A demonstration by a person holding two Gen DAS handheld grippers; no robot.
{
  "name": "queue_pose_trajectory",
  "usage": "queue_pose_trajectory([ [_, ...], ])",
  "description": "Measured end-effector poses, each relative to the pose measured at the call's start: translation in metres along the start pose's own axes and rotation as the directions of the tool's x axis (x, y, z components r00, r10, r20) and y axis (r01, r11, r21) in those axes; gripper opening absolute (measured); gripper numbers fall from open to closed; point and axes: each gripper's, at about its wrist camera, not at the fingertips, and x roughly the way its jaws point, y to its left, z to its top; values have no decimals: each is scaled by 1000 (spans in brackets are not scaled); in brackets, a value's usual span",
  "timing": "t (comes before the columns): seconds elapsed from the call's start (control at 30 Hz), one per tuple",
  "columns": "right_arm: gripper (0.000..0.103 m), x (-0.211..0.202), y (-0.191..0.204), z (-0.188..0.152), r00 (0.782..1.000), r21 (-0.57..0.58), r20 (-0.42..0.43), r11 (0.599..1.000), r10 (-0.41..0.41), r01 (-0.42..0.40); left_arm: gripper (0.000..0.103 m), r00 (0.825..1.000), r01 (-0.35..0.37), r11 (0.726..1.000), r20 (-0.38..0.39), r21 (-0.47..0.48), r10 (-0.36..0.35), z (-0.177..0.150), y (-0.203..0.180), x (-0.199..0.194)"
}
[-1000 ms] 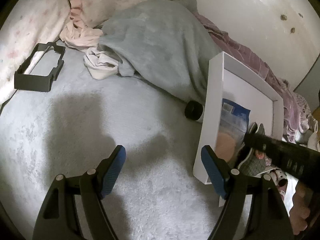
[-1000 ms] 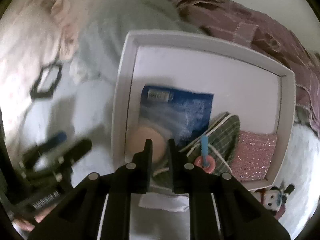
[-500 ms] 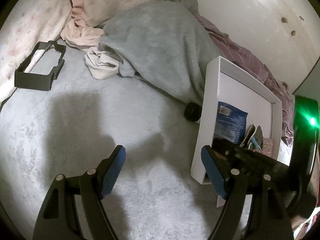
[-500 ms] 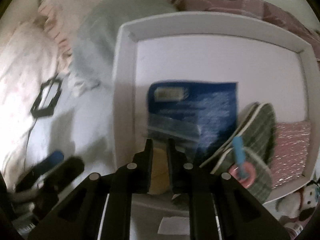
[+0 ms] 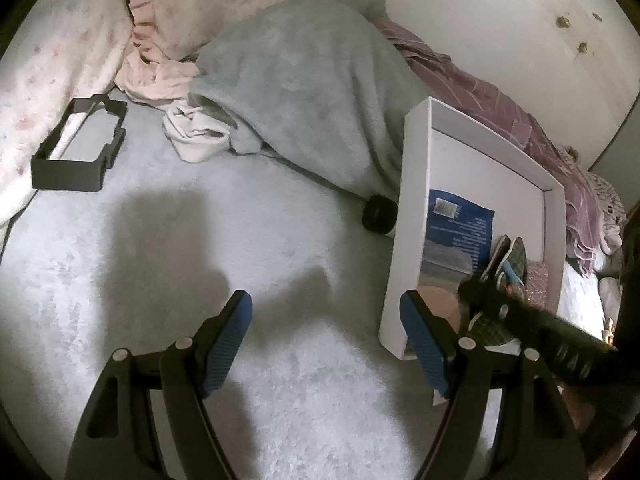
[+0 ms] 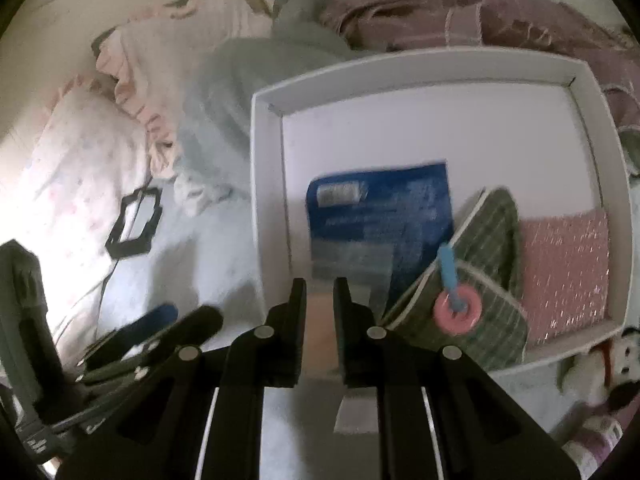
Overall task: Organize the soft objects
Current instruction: 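Open the right tool to release the clear bag onto the blue packet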
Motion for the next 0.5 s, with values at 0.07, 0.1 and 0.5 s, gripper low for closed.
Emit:
queue_pose_trajectory([
  [0.07, 15, 12, 8, -3, 993, -23, -107, 999, -47, 45, 76, 1000, -15, 1000, 6, -14, 15, 0, 4, 0],
  [0.1, 15, 17, 10, -4, 990, -26, -124, 998, -59, 56, 76, 1000, -13, 1000, 4, -23, 13, 0, 6, 0],
  [0.5, 12, 48, 7, 1, 982, 24, -162, 994, -101, 107, 76, 1000, -15, 999, -8, -28, 15, -1, 9, 2],
])
